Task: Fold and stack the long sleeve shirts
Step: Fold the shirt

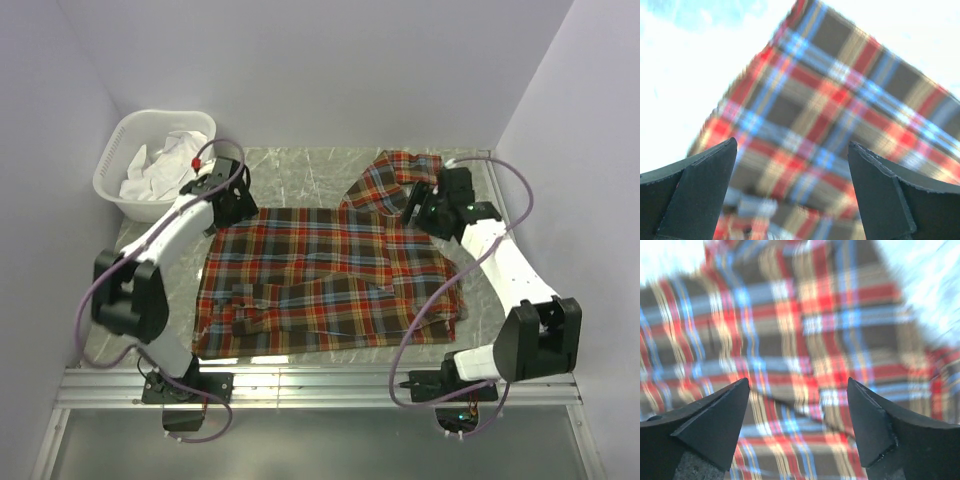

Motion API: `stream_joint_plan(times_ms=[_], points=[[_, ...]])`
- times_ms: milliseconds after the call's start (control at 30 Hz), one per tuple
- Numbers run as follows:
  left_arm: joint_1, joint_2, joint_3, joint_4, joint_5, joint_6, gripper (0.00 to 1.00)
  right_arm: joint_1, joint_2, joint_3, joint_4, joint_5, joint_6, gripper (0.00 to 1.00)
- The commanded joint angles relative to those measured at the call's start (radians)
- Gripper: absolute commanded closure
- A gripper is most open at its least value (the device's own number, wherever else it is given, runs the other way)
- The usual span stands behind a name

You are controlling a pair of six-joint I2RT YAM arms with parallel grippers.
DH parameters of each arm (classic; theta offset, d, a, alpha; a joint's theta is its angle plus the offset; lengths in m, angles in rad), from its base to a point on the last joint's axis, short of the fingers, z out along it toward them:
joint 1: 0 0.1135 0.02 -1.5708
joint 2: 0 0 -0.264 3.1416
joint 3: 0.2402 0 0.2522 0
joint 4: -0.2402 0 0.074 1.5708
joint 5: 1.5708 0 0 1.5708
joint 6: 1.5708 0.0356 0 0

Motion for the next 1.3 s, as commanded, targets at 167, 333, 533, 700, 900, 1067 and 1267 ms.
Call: stream_joint_plan(times_ms=[167,333,533,700,900,1067,1267], points=[[0.108,0.299,0.282,0.143,-0.026,0.275,0.03,-0.155,0.146,0.103,0.248,-0.132,-0.015,0.15],[0.111,0.468,0.447,0.148,-0.046,0.337,0.11,-0.16,0.231,0.14,0.259,-0.132,-0.04,0.19],[0.111,0.513,0.438,0.231,-0.063,0.41,0.27,-0.161,0.252,0.094,0.306,-0.157,-0.045,0.21],[0.111,0.562,0.413,0.275,-0.119,0.476,0.28,-0.161,0.262,0.066,0.327,-0.163,-0.051,0.23],[0.111,0.617,0.418,0.281,-0.093,0.507,0.3,-0.161,0.278,0.057,0.337,-0.141,-0.066,0.24],[0.113,0.631,0.409,0.266,-0.058,0.498,0.34,-0.16,0.294,0.057,0.343,-0.145,-0.066,0.24],[0.113,0.651,0.398,0.255,-0.026,0.478,0.42,-0.161,0.305,0.051,0.354,-0.146,-0.072,0.25]])
